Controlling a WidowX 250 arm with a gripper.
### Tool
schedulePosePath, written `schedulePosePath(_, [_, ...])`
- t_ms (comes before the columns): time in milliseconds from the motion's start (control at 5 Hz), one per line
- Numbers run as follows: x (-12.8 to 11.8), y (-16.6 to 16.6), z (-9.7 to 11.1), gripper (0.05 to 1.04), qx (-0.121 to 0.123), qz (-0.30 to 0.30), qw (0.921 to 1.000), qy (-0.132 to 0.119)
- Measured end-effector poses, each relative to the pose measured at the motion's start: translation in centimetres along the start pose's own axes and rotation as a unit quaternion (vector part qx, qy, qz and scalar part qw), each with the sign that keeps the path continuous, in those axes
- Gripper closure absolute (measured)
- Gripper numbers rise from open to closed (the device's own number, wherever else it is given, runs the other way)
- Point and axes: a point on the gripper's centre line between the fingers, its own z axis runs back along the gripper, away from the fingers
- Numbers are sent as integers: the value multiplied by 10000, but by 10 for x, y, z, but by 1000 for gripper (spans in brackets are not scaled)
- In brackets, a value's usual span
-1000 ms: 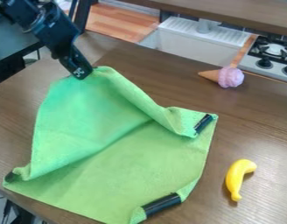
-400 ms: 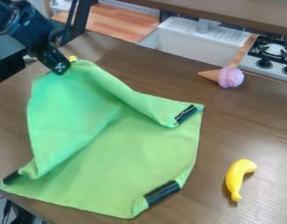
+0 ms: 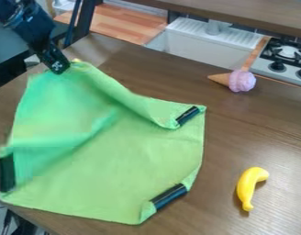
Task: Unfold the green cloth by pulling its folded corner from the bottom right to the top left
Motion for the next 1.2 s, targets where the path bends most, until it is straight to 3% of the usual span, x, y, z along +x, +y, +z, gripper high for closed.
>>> schedulePosePath(200, [2,10,-7,1033,-488,-575,9962,435])
schedulePosePath(400, [8,15,-10,1033,-745,-1041,9909,414])
schedulePosePath(600, [9,17,-17,1018,-824,-1235,9882,385])
schedulePosePath(800, [3,19,-32,881,-929,-937,9905,386])
schedulePosePath(1200, [-15,28,-52,320,-1055,-1238,9840,727])
